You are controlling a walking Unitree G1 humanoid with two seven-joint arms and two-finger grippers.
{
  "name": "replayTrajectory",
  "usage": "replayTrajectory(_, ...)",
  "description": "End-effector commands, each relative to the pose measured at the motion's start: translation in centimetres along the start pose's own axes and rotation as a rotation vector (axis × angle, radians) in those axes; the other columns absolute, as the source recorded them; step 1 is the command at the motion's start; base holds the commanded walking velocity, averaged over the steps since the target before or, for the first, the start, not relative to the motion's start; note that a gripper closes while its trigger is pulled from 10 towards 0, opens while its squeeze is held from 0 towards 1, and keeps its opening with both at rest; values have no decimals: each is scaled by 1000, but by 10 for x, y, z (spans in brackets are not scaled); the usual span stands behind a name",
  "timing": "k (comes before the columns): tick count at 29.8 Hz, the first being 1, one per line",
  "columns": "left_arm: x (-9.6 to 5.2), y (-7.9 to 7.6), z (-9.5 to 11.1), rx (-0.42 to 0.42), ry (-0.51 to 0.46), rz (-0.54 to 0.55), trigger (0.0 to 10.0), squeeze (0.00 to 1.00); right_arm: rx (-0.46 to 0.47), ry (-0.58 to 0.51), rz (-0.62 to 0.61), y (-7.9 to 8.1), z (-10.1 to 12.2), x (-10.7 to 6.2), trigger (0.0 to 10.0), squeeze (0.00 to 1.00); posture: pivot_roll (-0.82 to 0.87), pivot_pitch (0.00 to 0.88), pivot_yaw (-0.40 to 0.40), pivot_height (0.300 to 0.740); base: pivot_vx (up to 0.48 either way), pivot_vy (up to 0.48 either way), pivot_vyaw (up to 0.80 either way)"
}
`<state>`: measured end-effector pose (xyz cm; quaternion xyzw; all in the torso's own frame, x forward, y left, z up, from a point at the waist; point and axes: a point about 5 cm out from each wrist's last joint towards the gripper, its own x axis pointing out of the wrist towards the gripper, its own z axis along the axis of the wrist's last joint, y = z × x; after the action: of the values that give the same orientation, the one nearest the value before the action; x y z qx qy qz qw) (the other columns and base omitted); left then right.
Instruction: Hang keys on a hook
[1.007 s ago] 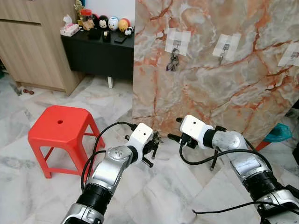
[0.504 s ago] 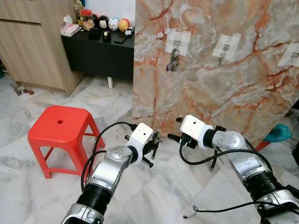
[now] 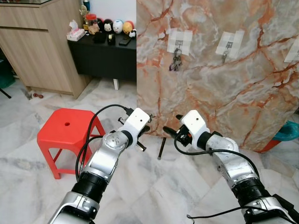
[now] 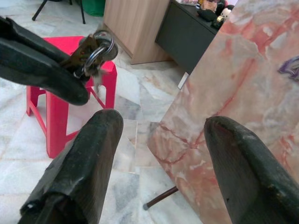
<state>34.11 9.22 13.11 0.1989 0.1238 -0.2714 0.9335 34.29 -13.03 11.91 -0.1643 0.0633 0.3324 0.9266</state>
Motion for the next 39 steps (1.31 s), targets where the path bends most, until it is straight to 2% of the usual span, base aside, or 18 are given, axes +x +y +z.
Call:
replayTrajectory(1, -1, 2, 2, 19, -5, 11, 10000, 0, 15, -12, -19, -3, 2, 0, 10000, 0, -7, 0, -59, 740, 0, 0, 0)
replayTrajectory(6, 1, 4, 4, 3, -9, 18, 10000, 0, 34, -21, 6, -1, 7, 4, 10000, 0, -5, 0, -67, 740, 0, 0, 0)
replayTrajectory(8, 1, 3, 6, -18, -14, 27, 10000, 0, 36, -17, 76, 5, 8, 5, 10000, 0, -1, 0, -75, 740, 0, 0, 0)
replayTrajectory(9, 2, 2, 8, -29, -11, 32, 10000, 0, 14, -7, 172, 14, 8, 4, 10000, 0, 2, 0, -83, 740, 0, 0, 0)
replayTrajectory(11, 2, 1, 10, -32, -13, 35, 10000, 0, -18, -10, 209, 18, 9, 4, 10000, 0, 6, 0, -89, 740, 0, 0, 0)
replayTrajectory(18, -4, 8, 17, -19, -12, 67, 10000, 0, -31, -6, 190, 11, 14, 8, 10000, 0, 11, 0, -102, 740, 0, 0, 0)
replayTrajectory(27, -11, 11, 27, 6, -7, 81, 10000, 0, -22, -12, 90, 0, 16, 10, 10000, 0, 18, 0, -108, 740, 0, 0, 0)
replayTrajectory(33, -12, 4, 27, 18, 6, 45, 10000, 0, -14, -24, 79, 1, 16, 11, 10000, 0, 17, 0, -101, 740, 0, 0, 0)
replayTrajectory(39, -9, 1, 23, 2, 7, 53, 10000, 0, 9, -44, 90, 6, 16, 12, 10000, 0, 14, 0, -102, 740, 0, 0, 0)
